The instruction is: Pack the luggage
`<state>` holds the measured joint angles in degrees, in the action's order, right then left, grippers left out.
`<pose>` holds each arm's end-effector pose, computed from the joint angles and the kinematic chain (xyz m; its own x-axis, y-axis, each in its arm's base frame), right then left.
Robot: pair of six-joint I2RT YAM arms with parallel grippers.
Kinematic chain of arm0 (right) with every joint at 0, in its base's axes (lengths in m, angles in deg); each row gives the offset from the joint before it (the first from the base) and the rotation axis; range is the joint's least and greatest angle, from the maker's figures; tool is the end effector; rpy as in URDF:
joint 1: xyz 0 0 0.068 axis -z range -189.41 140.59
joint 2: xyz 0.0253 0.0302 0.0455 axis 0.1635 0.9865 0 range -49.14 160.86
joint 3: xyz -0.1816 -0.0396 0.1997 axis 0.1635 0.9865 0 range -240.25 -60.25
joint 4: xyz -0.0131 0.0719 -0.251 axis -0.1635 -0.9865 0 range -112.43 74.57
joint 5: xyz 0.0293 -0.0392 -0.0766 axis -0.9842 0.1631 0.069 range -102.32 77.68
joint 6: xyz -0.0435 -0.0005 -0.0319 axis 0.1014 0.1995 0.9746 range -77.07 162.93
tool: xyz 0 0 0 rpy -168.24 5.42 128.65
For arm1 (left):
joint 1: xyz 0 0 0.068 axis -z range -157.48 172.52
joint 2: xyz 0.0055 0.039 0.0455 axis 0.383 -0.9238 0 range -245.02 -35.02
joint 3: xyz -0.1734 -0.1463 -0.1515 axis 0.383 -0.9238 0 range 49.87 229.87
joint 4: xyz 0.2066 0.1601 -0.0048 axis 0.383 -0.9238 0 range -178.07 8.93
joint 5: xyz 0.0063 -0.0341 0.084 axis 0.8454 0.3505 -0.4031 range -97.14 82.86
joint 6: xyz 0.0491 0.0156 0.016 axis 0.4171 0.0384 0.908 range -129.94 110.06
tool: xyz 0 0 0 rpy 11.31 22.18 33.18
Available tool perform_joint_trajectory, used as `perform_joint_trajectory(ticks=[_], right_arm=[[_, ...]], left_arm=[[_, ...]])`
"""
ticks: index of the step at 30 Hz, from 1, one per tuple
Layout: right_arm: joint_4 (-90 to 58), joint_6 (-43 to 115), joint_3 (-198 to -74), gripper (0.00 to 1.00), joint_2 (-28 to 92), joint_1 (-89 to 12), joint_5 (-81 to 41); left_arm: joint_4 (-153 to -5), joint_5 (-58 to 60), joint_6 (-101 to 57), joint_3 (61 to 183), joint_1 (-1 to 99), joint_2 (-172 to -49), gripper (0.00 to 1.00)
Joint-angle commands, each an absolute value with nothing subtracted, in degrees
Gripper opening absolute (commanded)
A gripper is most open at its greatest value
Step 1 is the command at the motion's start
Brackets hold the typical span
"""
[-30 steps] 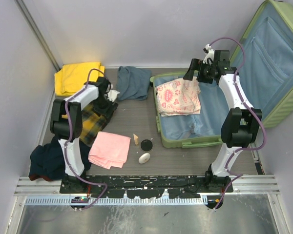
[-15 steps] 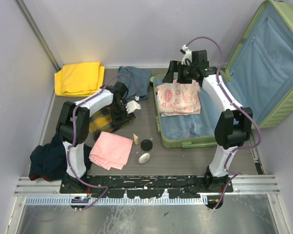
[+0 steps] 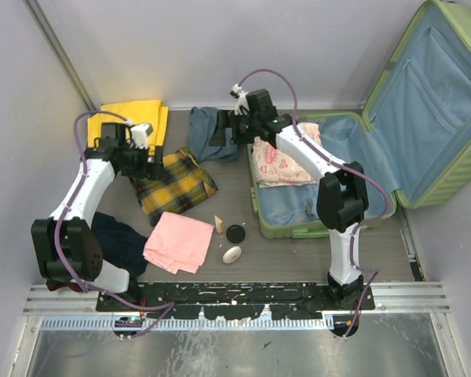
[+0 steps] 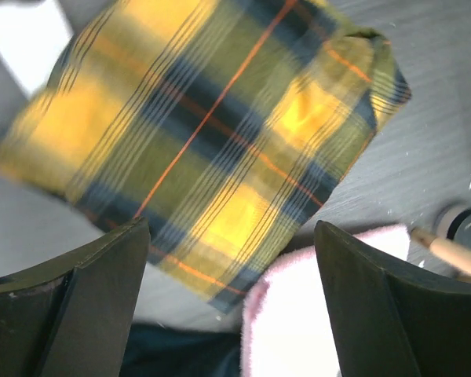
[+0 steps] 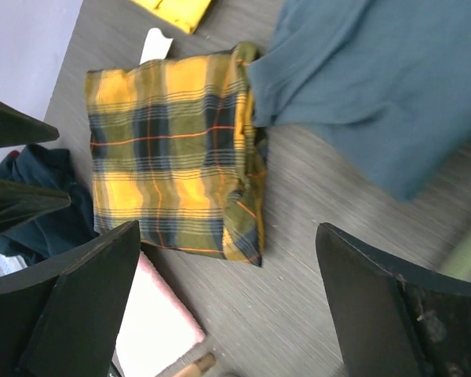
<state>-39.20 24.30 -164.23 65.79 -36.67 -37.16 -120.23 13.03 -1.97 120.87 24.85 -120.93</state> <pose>0.4115 0.2289 0.3048 -0.7105 -0.0401 -0.7025 -0.5230 0.6979 0.4892 0.3156 -0.0251 0.2848 -0.7679 0.1616 -0.6199 0.3502 0.9161 -0.1951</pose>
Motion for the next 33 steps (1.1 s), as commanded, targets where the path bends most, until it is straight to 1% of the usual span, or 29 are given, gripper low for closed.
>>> perform_joint_trajectory(ticks=[1,2,5,9,13,19,24,29,33], right_arm=[[-36.33,22.02,-169.66,0.96,70.14,-41.16,-37.13],[-36.42,21.87,-170.36,0.96,71.83,-42.01,-37.34],[-36.24,22.19,-171.71,0.96,74.75,-44.39,-36.41],[-36.18,22.74,-172.95,0.96,78.16,-46.38,-34.51],[-36.09,23.29,-174.27,0.96,81.64,-47.37,-32.78],[-35.3,25.97,-176.14,0.97,85.35,-48.1,-29.09],[-35.42,25.82,-177.11,0.97,88.06,-48.11,-29.09],[-35.69,23.49,-177.01,0.96,90.7,-48.25,-32.09],[-34.52,21.98,-177.06,0.9,92.83,-49.04,-35.89]], left_arm=[[-113.96,10.39,-21.67,113.54,20.65,-115.0,0.89],[-113.89,8.58,-22.98,112.29,19.61,-114.03,0.91],[-113.78,5.29,-26.41,108.93,16.31,-112.29,0.93],[-112.9,6.79,-30.99,105.94,11.8,-113.04,0.94],[-111.36,7.49,-33.07,104.46,10.39,-115.2,0.94],[-110.19,7.52,-32.87,105.96,10.21,-120.33,0.92],[-109.77,7.6,-33.33,108.51,10.04,-126.06,0.92],[-109.21,8.53,-33.92,110.1,9.74,-131.13,0.88],[-107.54,11.43,-35.1,109.64,9.82,-134.17,0.77]])
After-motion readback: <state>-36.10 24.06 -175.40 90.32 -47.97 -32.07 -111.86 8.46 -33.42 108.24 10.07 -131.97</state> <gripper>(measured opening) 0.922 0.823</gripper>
